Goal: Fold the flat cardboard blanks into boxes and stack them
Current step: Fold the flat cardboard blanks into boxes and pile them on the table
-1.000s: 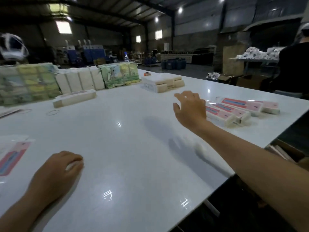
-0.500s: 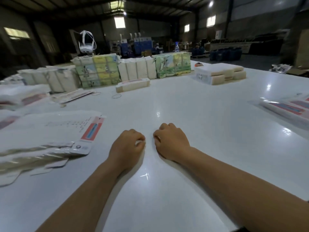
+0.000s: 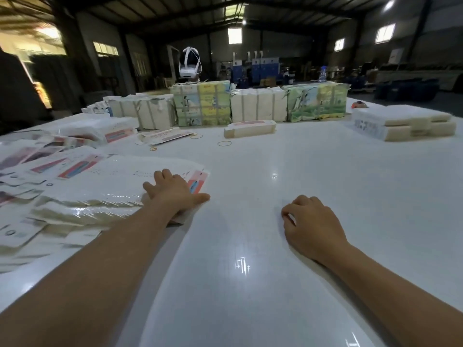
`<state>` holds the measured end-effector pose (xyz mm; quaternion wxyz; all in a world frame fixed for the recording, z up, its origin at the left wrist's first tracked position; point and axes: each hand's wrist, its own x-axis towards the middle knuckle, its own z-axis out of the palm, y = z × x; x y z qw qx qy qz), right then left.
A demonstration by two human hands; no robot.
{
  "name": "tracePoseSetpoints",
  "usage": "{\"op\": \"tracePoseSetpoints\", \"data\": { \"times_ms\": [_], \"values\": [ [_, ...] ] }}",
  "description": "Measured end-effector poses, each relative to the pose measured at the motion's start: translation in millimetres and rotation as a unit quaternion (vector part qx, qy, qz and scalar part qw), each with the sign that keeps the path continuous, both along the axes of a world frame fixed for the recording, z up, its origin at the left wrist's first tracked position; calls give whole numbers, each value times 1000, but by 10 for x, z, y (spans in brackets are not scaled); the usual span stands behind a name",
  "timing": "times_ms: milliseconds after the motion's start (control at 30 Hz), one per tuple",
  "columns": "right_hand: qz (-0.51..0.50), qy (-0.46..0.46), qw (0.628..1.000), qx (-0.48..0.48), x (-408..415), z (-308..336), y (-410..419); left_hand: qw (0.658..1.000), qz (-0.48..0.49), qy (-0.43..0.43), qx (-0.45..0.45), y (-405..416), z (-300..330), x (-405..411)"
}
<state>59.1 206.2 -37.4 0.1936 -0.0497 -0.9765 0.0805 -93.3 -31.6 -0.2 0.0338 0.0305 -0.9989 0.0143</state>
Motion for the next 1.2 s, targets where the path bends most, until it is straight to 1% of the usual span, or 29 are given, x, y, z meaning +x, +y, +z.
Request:
{"op": "tracePoseSetpoints", "data": {
  "times_ms": [100,167,300,367,433,500,533,600,667,733,800,867,900,933,967,1000,1033,1067,1100,1133,1167,1200],
  "values": [
    [3,4,1000,-8,-24,5,1,999,-28,-2,-33,60,-21,-66],
    [5,6,1000,-13,-23,-9,-7,998,-41,-16,-38,82,17,-84],
    [5,6,1000,-15,-27,-27,-14,994,-79,-58,-48,143,183,-81],
    [5,6,1000,-15,-25,-34,-18,991,-80,-97,-39,189,283,-83],
    [5,9,1000,-18,-14,-39,-19,989,-51,-136,19,177,340,-104],
    [7,14,1000,-24,-6,-46,-19,979,-3,-162,123,112,353,-108],
    [9,16,1000,-25,-8,-46,-21,972,16,-169,160,78,349,-101],
    [8,13,1000,-24,-11,-42,-31,968,34,-163,185,56,318,-113],
    [2,9,1000,-23,-17,-45,-28,976,33,-119,179,93,275,-124],
    [0,9,1000,-21,-17,-47,-25,979,8,-59,197,159,258,-111],
    [3,6,1000,-24,-26,-52,-16,966,-45,-24,253,236,274,-69],
    [8,3,999,-44,-38,-41,-12,934,-125,-32,333,304,331,85],
    [6,19,995,-94,-37,-19,-2,915,-168,-45,364,335,368,204],
    [-4,54,982,-179,-39,14,20,897,-210,-61,384,361,403,332],
    [-20,97,949,-299,-32,67,47,882,-247,-78,394,384,432,456],
    [-36,130,885,-446,-11,137,78,868,-279,-92,399,401,448,568],
    [-47,134,798,-585,22,218,109,857,-304,-103,402,413,449,666],
    [-47,110,715,-689,58,282,146,850,-323,-111,402,416,428,753],
    [-40,74,653,-753,95,325,184,843,-339,-119,399,420,394,830],
    [-21,40,624,-780,126,349,215,838,-353,-130,395,424,355,908],
    [10,15,623,-782,152,360,223,835,-363,-142,388,425,310,974],
    [40,2,643,-765,170,361,213,835,-372,-151,377,424,271,1026]
  ]
}}
